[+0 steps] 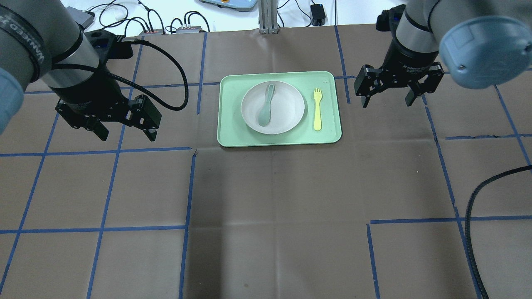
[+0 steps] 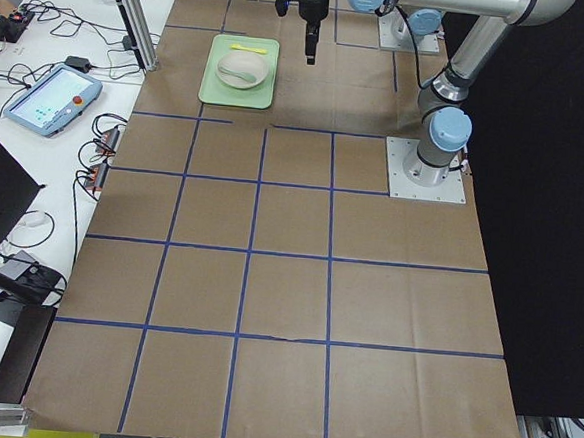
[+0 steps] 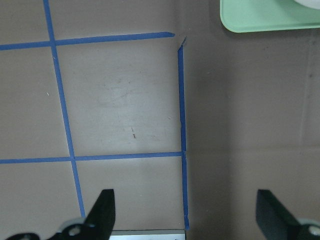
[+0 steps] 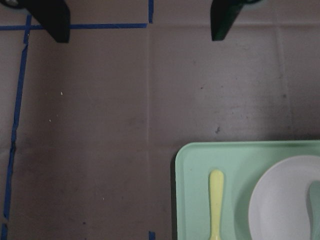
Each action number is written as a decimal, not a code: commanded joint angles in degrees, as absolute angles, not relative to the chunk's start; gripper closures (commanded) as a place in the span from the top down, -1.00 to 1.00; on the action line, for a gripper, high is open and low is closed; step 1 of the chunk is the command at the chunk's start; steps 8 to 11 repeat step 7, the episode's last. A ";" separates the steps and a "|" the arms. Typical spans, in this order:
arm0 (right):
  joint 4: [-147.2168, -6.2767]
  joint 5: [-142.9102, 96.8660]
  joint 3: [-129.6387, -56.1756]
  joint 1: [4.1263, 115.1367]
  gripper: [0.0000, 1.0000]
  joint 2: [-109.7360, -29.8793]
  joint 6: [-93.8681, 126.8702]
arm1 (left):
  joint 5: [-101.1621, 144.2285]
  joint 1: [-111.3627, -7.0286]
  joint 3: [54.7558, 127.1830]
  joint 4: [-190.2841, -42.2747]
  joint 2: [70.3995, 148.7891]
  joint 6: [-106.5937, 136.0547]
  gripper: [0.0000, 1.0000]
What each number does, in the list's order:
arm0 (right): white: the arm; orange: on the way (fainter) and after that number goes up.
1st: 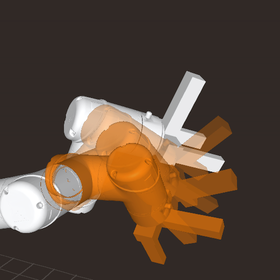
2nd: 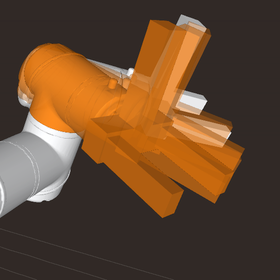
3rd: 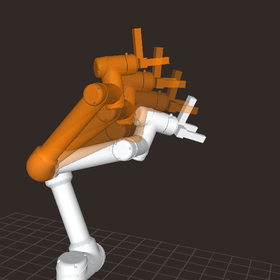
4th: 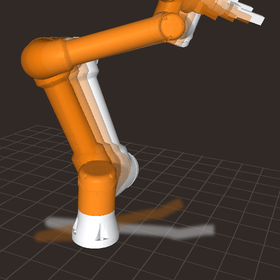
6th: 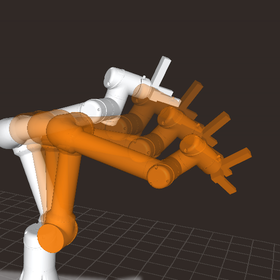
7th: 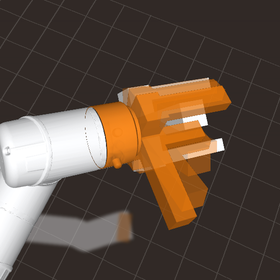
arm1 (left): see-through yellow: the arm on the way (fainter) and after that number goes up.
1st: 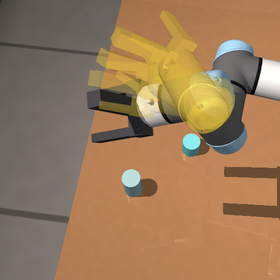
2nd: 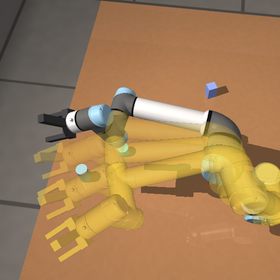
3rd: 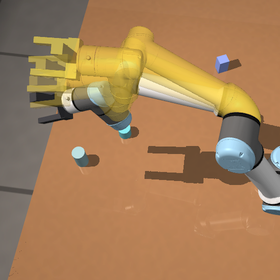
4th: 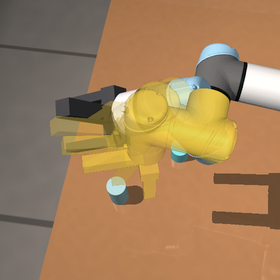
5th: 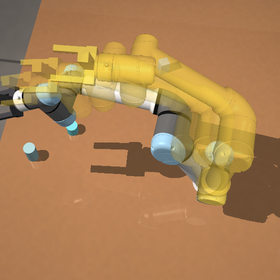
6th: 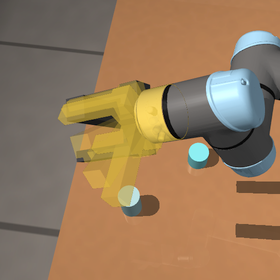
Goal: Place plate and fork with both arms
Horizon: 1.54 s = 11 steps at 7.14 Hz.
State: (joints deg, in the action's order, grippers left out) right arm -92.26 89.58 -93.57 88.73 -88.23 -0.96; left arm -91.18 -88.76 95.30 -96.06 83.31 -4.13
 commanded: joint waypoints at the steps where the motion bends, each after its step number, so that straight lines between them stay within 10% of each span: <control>1: -88.07 89.65 -94.39 87.02 1.00 -93.15 -3.86 | -91.14 -88.77 95.27 -95.98 83.32 -4.13 1.00; 11: -88.77 89.56 -94.39 87.19 1.00 -93.25 -3.16 | -91.14 -88.77 95.36 -96.06 83.32 -4.13 1.00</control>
